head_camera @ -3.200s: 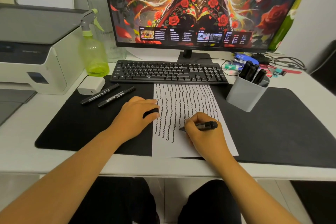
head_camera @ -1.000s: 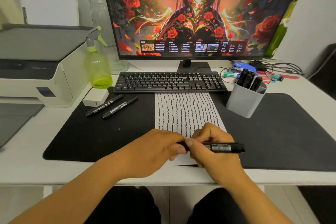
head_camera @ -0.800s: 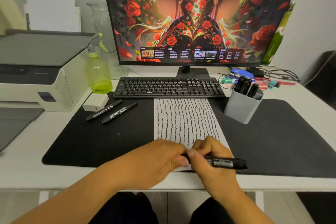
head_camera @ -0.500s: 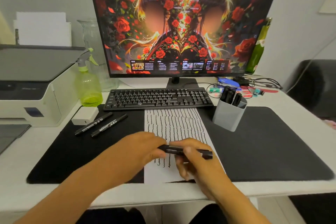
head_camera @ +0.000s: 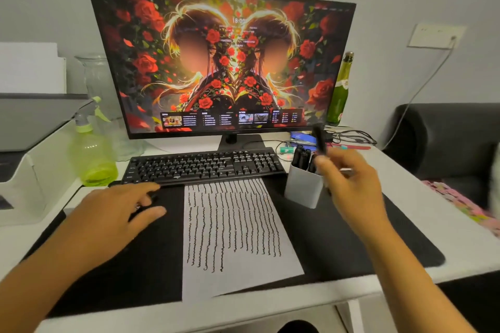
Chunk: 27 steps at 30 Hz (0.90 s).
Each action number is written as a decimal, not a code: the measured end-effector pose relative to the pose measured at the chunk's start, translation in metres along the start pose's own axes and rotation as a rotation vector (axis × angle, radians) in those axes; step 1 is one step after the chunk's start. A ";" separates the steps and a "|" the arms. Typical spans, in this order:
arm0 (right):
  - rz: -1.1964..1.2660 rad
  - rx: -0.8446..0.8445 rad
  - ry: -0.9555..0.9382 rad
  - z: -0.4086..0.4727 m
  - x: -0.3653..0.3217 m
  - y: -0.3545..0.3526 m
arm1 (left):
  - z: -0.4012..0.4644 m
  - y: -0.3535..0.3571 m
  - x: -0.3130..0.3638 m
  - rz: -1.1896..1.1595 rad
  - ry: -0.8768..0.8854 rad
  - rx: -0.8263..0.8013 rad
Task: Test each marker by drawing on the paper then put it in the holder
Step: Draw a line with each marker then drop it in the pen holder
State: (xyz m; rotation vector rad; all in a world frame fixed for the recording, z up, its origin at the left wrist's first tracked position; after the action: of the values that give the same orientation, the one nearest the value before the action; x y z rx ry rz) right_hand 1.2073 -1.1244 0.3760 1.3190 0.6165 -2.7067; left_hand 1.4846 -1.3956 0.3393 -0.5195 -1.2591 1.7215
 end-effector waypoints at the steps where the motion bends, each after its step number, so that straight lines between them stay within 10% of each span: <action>1: -0.013 0.099 0.032 0.011 0.010 -0.014 | 0.000 0.005 -0.021 0.059 -0.073 0.009; 6: -0.090 0.277 0.129 0.049 0.042 -0.030 | -0.013 0.043 -0.087 0.273 -0.289 -0.117; 27: -0.659 0.054 0.197 0.034 0.077 0.014 | -0.024 0.072 -0.099 0.157 -0.363 -0.208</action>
State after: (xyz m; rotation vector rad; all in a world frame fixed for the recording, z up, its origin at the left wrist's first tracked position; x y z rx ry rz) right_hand 1.1365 -1.1416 0.3308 1.6449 1.1897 -3.1113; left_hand 1.5214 -1.4724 0.2478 -0.4476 -1.7074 1.8837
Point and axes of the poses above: each hand's wrist, its own z-axis towards the middle knuckle, its own y-axis out of the palm, x = y × z, the point moved 9 cm from there along z, towards the middle knuckle, and after that the axes turned 3 degrees about x, right-handed, at the moved point
